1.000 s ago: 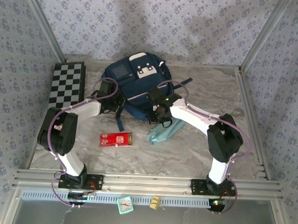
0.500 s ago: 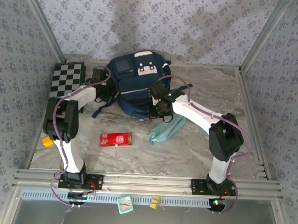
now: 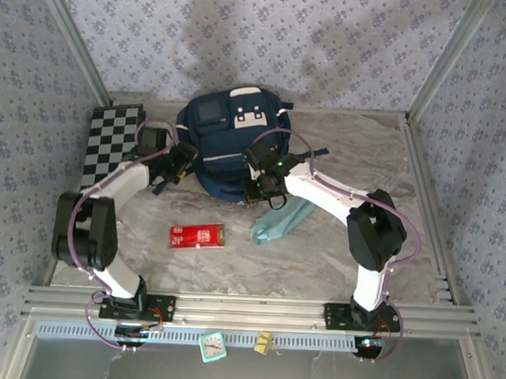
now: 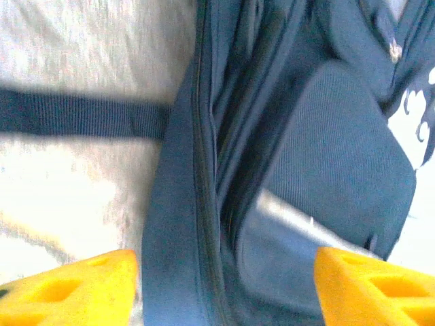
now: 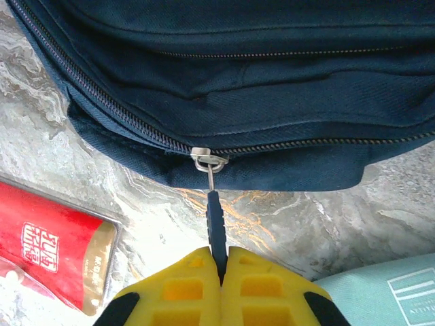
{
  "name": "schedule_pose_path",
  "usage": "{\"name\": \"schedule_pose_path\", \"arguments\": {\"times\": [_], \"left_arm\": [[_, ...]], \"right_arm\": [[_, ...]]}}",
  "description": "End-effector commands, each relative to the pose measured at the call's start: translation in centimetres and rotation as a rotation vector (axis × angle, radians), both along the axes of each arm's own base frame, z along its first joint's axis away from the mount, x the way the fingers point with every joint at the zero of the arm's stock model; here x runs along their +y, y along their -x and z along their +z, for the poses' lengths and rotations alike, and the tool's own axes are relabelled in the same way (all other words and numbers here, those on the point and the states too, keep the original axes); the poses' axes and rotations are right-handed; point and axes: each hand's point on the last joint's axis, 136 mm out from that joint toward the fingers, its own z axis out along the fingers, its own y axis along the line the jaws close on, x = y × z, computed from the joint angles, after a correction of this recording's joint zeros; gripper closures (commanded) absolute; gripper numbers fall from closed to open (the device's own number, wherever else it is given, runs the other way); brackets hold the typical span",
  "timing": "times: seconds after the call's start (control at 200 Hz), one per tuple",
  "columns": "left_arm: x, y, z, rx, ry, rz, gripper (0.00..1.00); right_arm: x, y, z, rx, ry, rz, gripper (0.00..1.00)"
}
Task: Pack books, pencil case, and school supplies into a backpack
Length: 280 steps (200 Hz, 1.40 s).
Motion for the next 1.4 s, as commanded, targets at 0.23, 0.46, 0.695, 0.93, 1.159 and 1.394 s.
{"name": "schedule_pose_path", "arguments": {"times": [0.23, 0.46, 0.695, 0.93, 1.159, 1.394], "left_arm": [[-6.4, 4.2, -0.2, 0.042, 0.165, 0.065, 0.20], [-6.9, 4.4, -1.0, 0.047, 0.170, 0.108, 0.23], [-9.0, 3.8, -0.7, 0.034, 0.163, 0.103, 0.34], [-10.6, 3.2, -2.0, 0.063, 0.187, 0.125, 0.57], [-9.9, 3.3, -2.9, 0.075, 0.126, 0.138, 0.83], [-8.5, 3.4, -2.2, 0.053, 0.062, 0.128, 1.00]], "right_arm": [[0.3, 0.7, 0.2, -0.036, -0.003, 0.060, 1.00], [1.0, 0.6, 0.2, -0.051, -0.027, 0.073, 1.00], [1.2, 0.5, 0.3, -0.061, -0.008, 0.081, 1.00], [1.3, 0.3, 0.3, -0.064, -0.003, 0.086, 1.00], [1.2, 0.2, 0.4, -0.073, 0.011, 0.084, 1.00], [-0.4, 0.9, 0.0, -0.065, 0.074, 0.081, 1.00]]}}
